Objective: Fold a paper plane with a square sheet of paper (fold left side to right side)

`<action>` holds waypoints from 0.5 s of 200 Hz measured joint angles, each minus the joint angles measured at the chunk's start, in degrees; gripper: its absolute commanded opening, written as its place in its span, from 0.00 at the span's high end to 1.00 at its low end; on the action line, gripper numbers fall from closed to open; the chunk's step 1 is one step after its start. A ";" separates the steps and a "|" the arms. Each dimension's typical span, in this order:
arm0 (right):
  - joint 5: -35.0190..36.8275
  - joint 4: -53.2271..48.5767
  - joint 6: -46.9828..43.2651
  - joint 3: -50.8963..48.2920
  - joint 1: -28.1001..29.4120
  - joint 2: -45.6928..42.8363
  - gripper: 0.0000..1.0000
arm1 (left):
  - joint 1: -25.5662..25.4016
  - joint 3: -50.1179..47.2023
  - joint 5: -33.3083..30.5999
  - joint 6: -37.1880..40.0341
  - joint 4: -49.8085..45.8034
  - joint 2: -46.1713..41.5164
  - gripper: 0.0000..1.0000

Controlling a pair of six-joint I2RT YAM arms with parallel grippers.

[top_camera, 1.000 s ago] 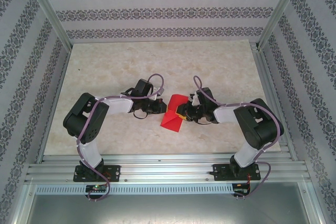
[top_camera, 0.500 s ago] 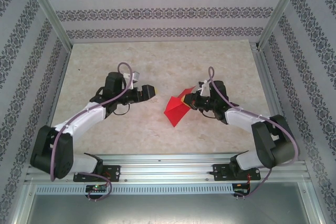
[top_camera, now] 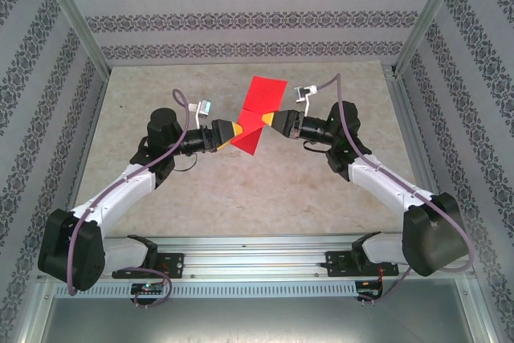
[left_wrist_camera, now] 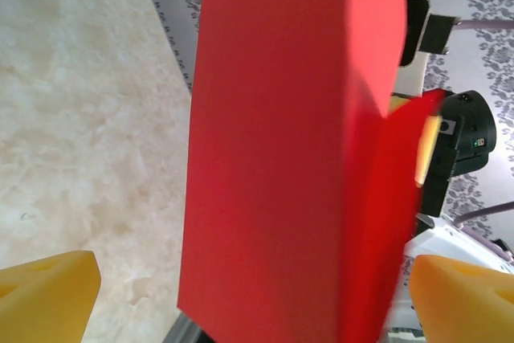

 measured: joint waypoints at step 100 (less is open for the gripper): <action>-1.42 2.32 2.36 1.66 1.42 3.39 0.83 | -1.07 -0.07 1.53 -2.97 2.95 -2.40 0.98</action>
